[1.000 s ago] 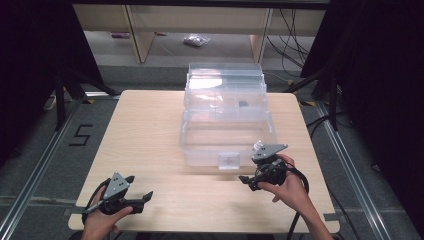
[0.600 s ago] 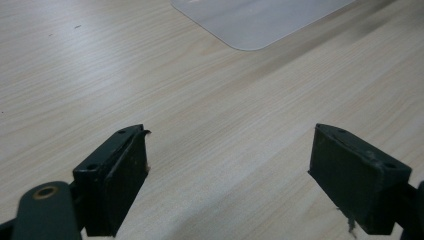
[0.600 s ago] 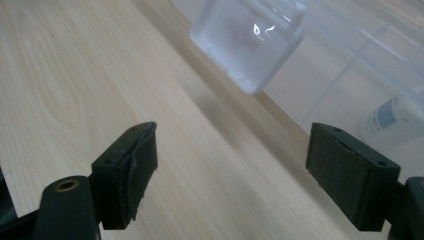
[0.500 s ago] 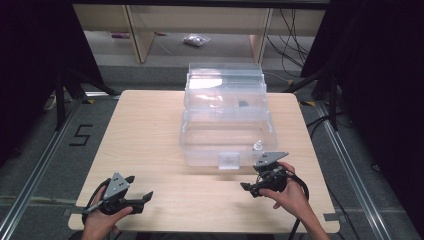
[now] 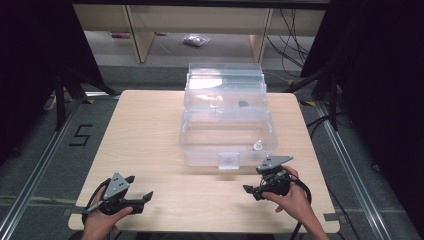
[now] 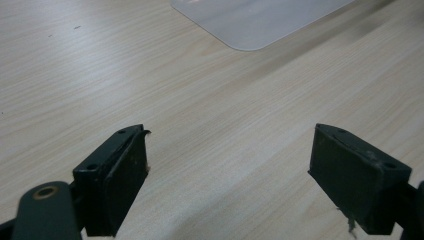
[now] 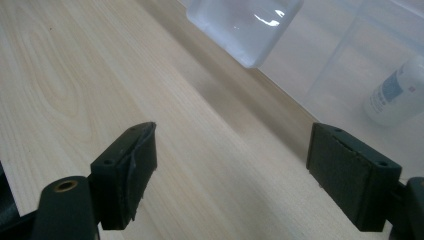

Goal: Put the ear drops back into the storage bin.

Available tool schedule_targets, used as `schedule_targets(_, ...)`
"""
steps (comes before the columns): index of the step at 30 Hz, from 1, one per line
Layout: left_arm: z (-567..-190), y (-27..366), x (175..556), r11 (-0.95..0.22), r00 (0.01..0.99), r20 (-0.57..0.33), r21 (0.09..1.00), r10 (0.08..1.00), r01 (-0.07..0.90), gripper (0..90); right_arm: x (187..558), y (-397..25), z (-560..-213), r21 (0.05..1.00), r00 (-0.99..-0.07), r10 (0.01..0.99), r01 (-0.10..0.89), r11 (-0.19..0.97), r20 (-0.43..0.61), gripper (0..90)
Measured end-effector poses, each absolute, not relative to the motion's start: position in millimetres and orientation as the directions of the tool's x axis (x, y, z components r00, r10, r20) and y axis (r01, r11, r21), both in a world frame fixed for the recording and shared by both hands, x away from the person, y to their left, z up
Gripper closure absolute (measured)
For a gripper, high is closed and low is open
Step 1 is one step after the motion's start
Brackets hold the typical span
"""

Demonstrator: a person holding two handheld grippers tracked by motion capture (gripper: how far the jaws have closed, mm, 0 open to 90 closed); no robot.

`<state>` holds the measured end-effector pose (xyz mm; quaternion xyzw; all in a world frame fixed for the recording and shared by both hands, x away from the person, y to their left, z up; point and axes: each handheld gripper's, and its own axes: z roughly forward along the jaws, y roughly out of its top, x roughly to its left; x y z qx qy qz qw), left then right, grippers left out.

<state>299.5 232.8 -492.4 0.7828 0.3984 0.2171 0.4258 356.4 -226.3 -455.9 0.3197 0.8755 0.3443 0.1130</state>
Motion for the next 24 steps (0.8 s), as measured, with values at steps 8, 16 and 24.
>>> schedule_targets(8, -492.3, 233.0, 299.5, -0.321, 0.589, 0.002, 0.840, 0.808, 0.438, 15.1, 350.9, -230.8, -457.6, 0.667, -0.768, 0.638, 0.501, 0.551, 0.050, 19.4)
schedule_targets(16, -492.6, 232.3, 299.5, -0.315, 0.587, -0.003, 0.842, 0.809, 0.438, 15.1, 345.3, -239.3, -464.7, 0.691, -0.761, 0.646, 0.502, 0.521, 0.066, 16.9)
schedule_targets(24, -492.9, 231.6, 299.4, -0.306, 0.585, -0.009, 0.846, 0.811, 0.437, 15.1, 340.3, -246.0, -467.9, 0.693, -0.752, 0.657, 0.503, 0.516, 0.056, 17.0)
